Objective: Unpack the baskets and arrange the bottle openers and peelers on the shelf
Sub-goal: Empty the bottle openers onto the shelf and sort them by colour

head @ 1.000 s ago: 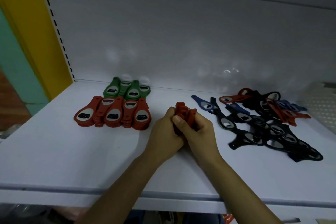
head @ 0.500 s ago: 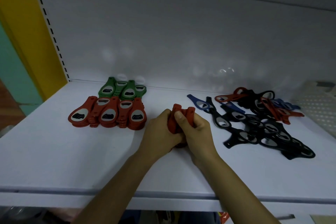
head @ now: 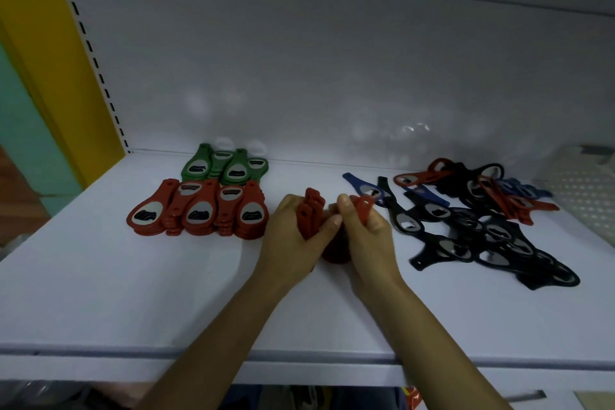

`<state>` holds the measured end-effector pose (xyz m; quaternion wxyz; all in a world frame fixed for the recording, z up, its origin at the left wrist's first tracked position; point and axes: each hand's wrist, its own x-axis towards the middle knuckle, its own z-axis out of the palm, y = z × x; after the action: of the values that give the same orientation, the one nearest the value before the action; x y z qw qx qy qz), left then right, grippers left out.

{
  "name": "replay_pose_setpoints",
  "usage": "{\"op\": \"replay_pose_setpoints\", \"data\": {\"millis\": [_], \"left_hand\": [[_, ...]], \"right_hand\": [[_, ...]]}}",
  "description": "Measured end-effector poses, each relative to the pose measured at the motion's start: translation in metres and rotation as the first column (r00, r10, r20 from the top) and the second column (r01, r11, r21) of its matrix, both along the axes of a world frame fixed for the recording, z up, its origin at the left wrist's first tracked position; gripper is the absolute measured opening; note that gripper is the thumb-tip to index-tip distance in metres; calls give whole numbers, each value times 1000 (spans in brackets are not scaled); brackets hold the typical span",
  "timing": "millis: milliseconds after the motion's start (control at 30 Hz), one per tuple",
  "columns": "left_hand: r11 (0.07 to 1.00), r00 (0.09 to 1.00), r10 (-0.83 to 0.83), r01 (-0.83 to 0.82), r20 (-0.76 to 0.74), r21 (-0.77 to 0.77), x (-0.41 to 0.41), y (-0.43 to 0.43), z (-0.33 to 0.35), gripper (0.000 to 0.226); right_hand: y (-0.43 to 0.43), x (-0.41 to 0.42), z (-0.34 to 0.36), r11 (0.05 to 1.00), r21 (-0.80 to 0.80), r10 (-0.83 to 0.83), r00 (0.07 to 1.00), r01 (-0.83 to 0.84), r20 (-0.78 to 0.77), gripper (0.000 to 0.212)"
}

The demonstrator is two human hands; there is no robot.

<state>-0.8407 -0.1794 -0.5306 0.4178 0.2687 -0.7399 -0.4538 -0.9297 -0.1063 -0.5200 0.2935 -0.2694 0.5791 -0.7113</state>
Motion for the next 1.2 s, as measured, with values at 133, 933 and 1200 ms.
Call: {"op": "replay_pose_setpoints", "data": {"millis": [133, 933, 1200], "left_hand": [[998, 999, -37, 36, -13, -60, -4, 3, -2, 37], [976, 937, -105, 161, 333, -148, -12, 2, -16, 34], [977, 967, -74, 119, 245, -177, -12, 8, -8, 39]], "right_hand": [[-7, 10, 1, 974, 85, 204, 976, -210, 81, 55], [-8, 11, -2, 997, 6, -66, 913, 74, -402, 50], [-15, 9, 10, 992, 123, 23, 915, 29, -404, 27]]}}
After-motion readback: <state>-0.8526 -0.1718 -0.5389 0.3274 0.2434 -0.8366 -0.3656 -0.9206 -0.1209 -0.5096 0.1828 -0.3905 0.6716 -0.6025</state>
